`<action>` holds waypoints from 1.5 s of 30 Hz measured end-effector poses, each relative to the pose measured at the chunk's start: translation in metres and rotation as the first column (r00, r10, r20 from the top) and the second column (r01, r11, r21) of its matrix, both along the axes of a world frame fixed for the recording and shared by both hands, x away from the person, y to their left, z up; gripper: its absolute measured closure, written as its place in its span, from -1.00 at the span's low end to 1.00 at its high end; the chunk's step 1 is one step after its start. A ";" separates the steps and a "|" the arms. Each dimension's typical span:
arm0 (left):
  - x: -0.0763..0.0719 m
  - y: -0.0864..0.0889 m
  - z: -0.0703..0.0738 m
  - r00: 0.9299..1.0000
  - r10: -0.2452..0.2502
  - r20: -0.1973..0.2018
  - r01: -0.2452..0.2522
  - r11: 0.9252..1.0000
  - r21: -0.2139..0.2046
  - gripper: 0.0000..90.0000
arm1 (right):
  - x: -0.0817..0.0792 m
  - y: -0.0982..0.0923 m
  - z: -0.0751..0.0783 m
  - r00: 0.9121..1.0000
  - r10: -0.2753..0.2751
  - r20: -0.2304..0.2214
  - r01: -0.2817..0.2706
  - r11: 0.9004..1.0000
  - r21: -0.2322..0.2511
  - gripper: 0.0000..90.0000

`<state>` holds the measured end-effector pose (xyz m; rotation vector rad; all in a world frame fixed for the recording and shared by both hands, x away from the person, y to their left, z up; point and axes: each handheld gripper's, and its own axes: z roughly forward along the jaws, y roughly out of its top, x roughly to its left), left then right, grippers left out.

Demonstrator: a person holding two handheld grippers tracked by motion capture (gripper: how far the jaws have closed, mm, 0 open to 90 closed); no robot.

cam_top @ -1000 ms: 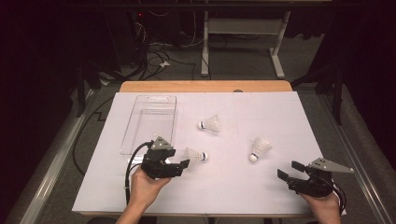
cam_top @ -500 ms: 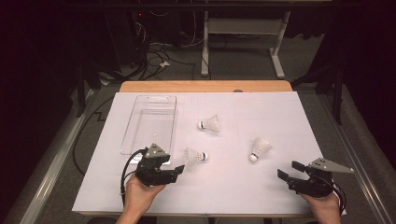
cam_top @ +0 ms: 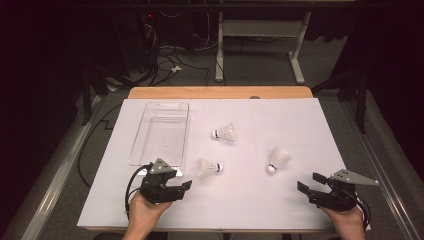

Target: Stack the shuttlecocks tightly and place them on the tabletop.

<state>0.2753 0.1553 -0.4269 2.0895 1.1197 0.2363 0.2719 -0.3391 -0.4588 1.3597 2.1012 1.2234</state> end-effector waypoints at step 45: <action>-0.011 0.053 -0.013 0.980 0.179 0.090 -0.181 0.983 0.024 -0.26 | 0.000 0.000 0.000 1.000 -0.006 -0.003 0.006 1.000 -0.001 -0.41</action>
